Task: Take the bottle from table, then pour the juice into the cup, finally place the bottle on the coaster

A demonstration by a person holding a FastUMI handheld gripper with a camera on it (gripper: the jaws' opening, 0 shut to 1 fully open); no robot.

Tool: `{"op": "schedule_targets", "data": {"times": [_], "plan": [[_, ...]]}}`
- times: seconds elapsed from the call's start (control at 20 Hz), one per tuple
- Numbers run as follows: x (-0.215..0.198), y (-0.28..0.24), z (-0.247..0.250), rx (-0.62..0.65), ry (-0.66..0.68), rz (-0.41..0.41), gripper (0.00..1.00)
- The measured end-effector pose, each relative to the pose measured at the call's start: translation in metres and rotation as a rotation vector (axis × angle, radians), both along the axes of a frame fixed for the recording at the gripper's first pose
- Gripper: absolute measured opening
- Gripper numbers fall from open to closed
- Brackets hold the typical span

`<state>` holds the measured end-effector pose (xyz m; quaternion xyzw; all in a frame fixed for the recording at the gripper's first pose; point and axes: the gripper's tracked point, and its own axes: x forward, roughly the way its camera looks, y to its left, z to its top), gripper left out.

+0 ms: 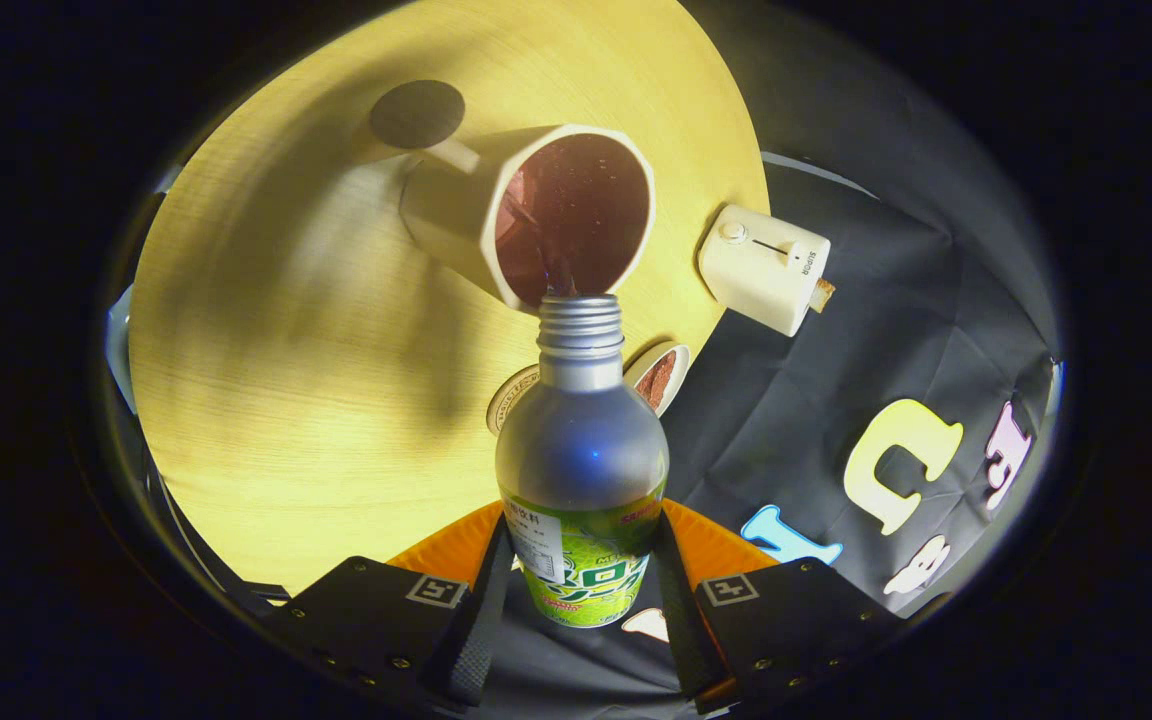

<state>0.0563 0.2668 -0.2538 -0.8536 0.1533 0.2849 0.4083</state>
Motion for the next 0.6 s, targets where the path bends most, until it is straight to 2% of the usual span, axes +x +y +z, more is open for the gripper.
{"op": "schedule_targets", "data": {"times": [0.6], "plan": [[-0.0033,0.0075,0.0066,-0.057,0.0,0.02,0.7]]}}
